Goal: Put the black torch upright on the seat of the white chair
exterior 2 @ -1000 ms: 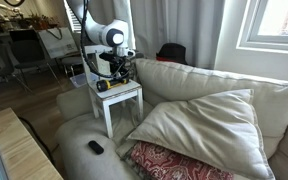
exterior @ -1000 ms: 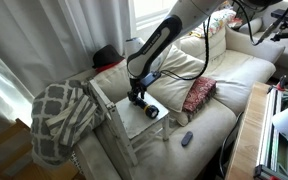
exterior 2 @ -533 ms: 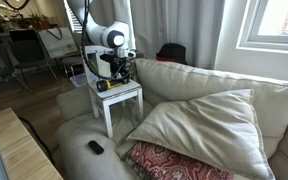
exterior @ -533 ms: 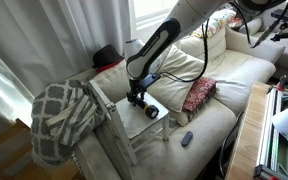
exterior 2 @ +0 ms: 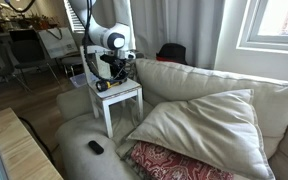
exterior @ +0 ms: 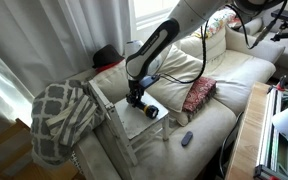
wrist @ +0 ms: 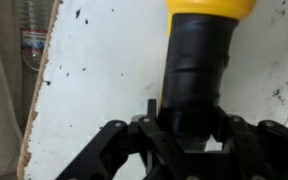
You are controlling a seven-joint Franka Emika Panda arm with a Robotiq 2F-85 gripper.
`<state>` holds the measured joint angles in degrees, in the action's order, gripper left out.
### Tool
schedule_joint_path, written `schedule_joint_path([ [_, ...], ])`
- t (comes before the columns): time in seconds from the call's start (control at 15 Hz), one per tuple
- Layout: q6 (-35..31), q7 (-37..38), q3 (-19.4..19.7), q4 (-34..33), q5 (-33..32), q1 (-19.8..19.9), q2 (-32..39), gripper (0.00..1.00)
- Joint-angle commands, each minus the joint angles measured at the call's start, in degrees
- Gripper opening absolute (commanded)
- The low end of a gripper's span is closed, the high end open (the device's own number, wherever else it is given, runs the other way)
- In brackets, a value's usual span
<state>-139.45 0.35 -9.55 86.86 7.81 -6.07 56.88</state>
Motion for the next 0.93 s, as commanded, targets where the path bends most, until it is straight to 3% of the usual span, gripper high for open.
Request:
schedule_joint_path([
  [0.0, 0.13, -10.78, -7.59, 3.01, 4.99, 7.03, -3.05, 0.25],
  [0.47, -2.48, -30.07, -15.45, 8.76, 9.15, 15.33, -7.03, 0.25],
  [0.8, -16.09, -44.94, -23.98, 15.88, 14.13, 22.63, -7.30, 0.25],
  [0.87, -12.20, -40.53, -20.08, 10.84, 11.38, 18.63, -5.11, 0.50],
])
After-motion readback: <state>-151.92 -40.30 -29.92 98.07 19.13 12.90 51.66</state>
